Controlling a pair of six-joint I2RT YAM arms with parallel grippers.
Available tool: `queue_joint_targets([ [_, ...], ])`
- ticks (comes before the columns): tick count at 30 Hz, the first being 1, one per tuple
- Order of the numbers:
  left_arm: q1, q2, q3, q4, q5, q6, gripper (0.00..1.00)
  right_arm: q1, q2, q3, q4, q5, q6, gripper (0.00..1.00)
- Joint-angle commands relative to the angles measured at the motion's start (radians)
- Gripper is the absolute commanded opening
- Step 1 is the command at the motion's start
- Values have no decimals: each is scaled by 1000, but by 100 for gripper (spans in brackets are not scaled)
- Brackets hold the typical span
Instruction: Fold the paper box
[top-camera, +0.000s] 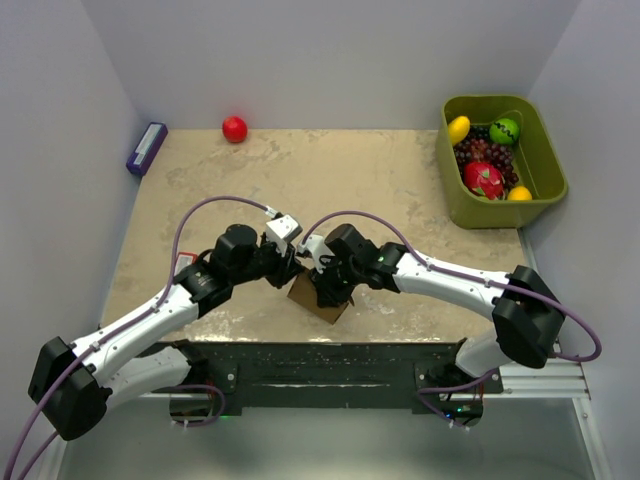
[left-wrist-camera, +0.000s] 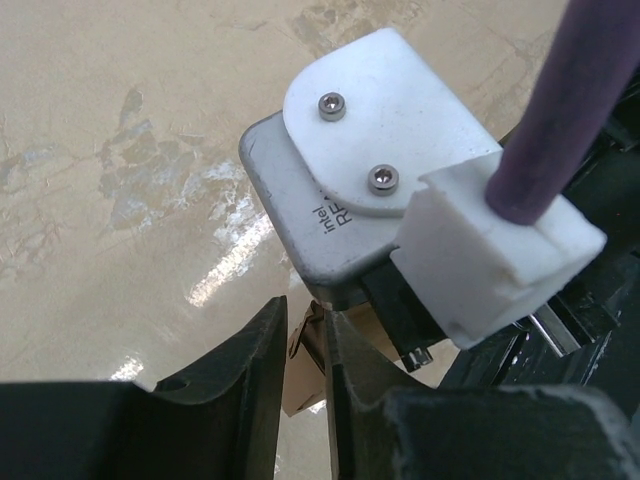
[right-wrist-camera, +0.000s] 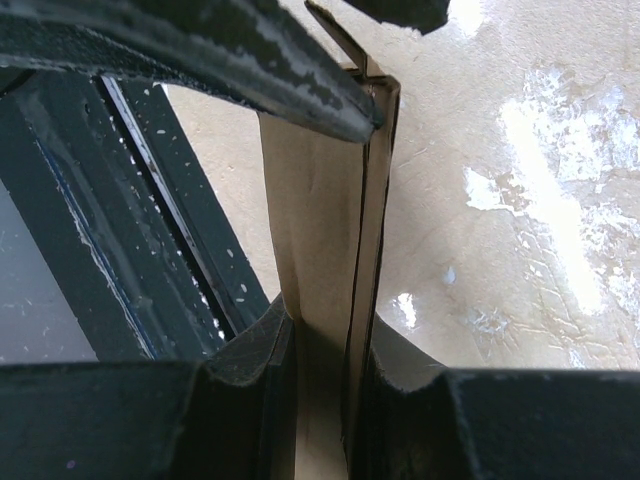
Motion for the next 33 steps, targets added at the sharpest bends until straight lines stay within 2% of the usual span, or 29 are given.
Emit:
queue_joint_targets([
  [1, 0, -3, 14, 36, 9, 14, 25, -5, -14, 39, 0, -8, -17, 3],
  [8, 0, 5, 17, 22, 3, 25, 22, -5, 3, 45, -10, 12, -16, 2],
  [16, -3, 11, 16, 19, -5, -1, 0, -5, 10, 48, -15, 61, -8, 2],
  [20, -8, 14, 5, 43, -18, -75, 0, -3, 24, 51, -17, 119, 1, 2],
  [22, -20, 13, -9, 51, -69, -122, 0, -3, 27, 48, -12, 137, 1, 2],
  [28, -57, -9, -149, 224, -201, -253, 0, -5, 52, 56, -13, 173, -6, 2],
  [33, -63, -61, -260, 383, -256, -247, 0, -5, 84, 53, -7, 228, -6, 2],
])
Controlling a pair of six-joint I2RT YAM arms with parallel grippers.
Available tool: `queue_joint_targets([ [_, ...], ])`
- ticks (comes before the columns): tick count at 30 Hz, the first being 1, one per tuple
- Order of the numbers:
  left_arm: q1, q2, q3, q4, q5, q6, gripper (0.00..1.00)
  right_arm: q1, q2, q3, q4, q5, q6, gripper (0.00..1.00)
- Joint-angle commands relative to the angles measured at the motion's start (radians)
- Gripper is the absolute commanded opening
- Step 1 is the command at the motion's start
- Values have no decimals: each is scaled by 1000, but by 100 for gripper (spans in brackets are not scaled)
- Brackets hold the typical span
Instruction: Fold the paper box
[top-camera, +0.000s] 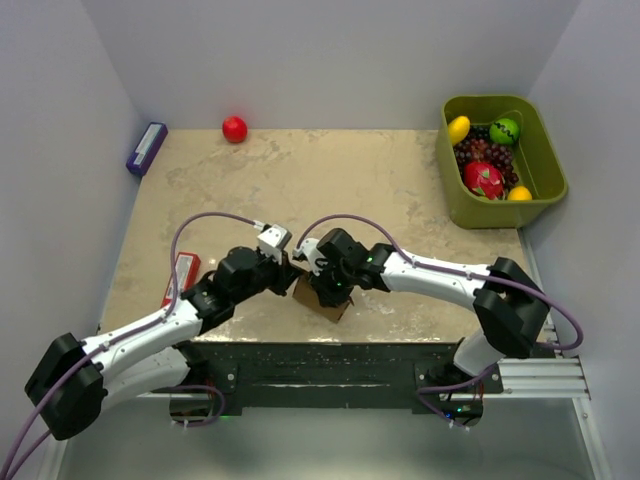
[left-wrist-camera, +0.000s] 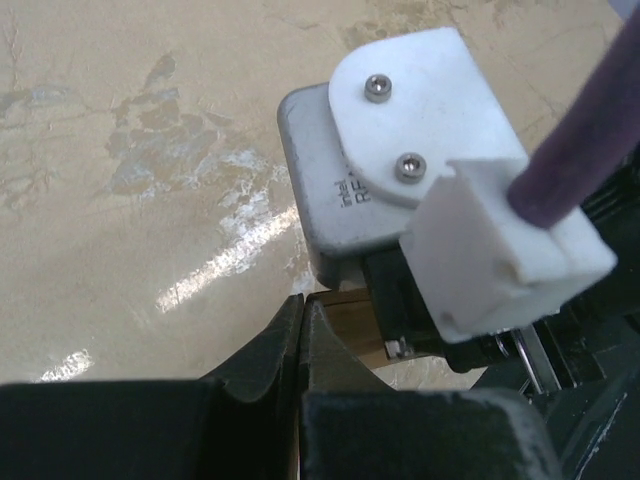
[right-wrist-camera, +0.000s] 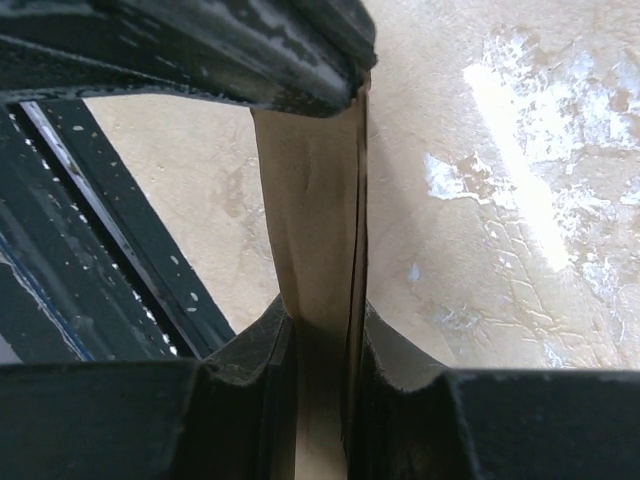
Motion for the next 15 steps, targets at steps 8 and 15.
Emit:
queue_joint_targets([
  [8, -10, -32, -224, 308, -70, -65, 0, -13, 20, 29, 13, 139, 7, 2],
  [15, -10, -61, -316, 382, -96, -82, 0, -13, 23, 27, 13, 151, 11, 2],
])
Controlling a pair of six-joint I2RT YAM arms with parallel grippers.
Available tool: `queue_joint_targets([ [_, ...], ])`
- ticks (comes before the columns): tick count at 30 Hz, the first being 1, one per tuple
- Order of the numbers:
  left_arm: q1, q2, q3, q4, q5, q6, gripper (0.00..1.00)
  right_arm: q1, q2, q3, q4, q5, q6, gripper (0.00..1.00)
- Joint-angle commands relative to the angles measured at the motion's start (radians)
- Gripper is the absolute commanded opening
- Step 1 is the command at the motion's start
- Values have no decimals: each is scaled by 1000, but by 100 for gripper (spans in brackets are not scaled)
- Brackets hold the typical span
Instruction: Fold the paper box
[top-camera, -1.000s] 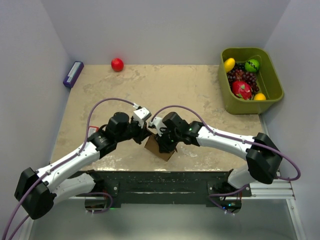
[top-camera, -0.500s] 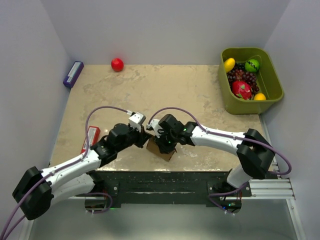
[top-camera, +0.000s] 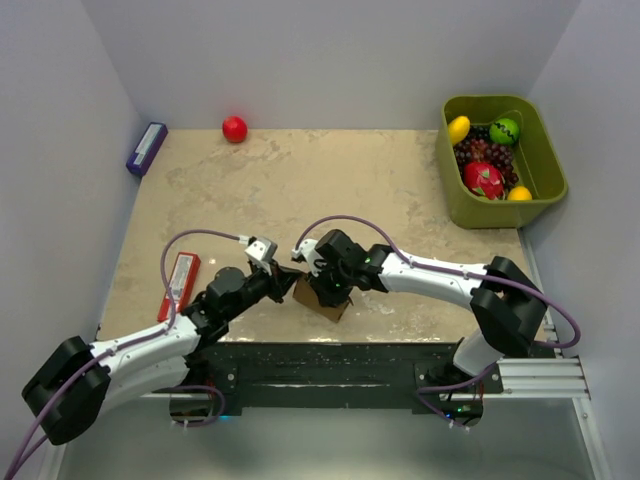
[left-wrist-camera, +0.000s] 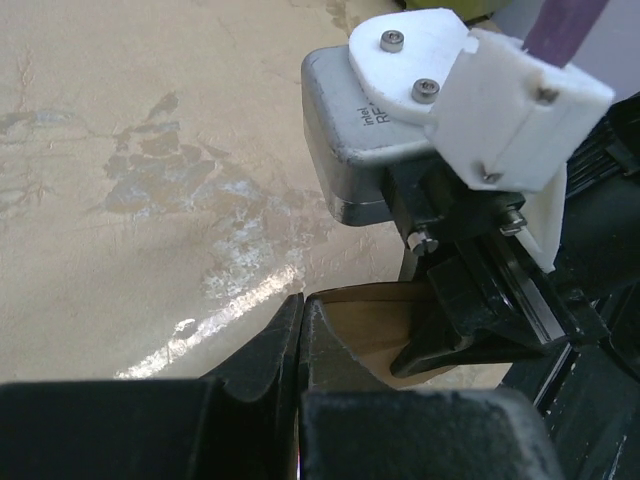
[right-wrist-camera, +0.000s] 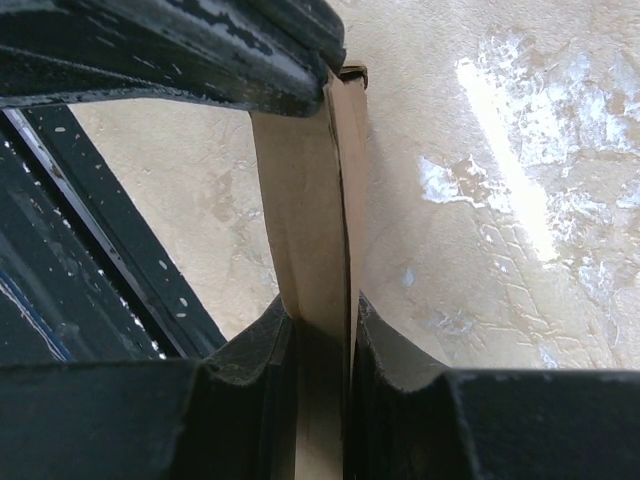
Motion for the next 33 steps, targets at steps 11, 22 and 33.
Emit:
queue_joint_targets([
  [11, -7, -25, -151, 32, -95, -53, 0, -22, -22, 41, -14, 224, 59, 17],
  [22, -16, -25, -159, 11, -156, -60, 0, -22, -48, 58, -43, 244, 85, 31],
  [33, -45, 16, -165, 38, -201, -83, 0, -20, -72, 38, -35, 246, 96, 32],
])
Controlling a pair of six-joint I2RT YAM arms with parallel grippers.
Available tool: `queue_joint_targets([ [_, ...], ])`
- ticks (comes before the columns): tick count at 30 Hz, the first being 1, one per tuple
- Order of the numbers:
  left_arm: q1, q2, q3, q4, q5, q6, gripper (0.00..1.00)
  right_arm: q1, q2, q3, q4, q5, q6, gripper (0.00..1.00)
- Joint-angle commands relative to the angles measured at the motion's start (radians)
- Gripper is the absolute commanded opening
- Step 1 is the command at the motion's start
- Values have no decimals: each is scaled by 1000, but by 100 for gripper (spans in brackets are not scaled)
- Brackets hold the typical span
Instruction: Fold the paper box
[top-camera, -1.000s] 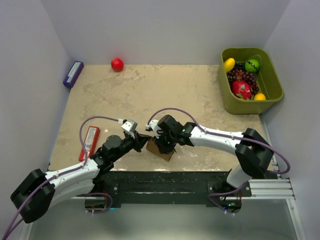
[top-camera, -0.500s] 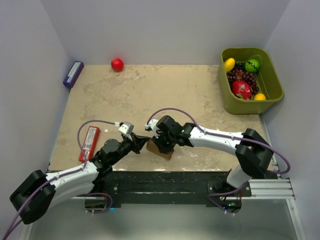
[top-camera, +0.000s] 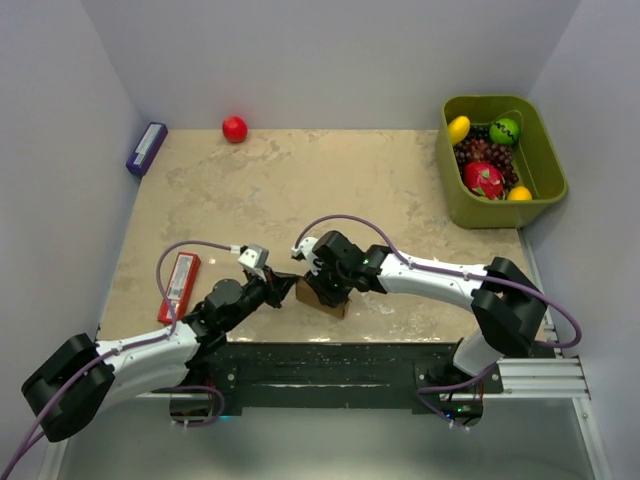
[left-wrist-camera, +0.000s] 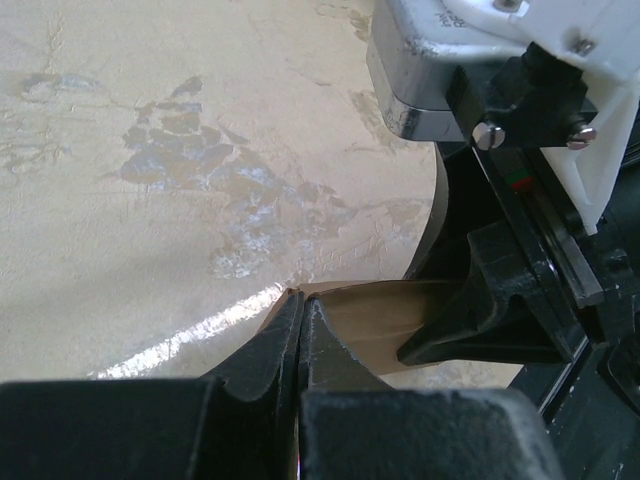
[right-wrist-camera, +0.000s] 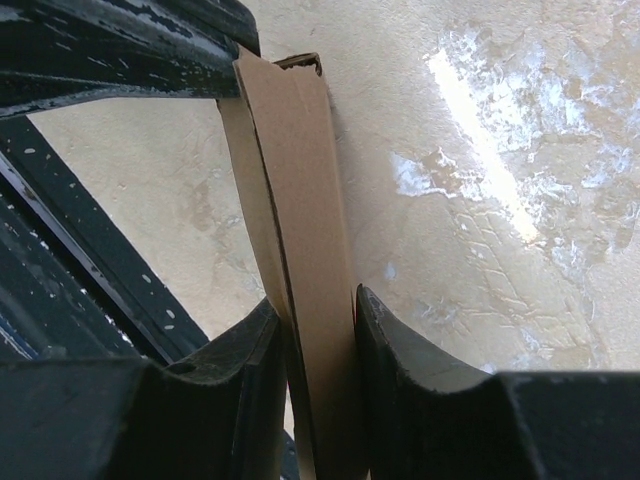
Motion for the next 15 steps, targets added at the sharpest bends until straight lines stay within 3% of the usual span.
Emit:
queue_joint_targets([
  [1, -12, 20, -41, -120, -100, 2, 0, -43, -70, 19, -14, 151, 53, 34],
  [9, -59, 20, 29, -221, -180, -17, 0, -41, -93, 18, -20, 146, 73, 56],
  [15, -114, 61, 100, -296, -258, -1, 0, -41, -138, 30, -46, 179, 110, 65],
])
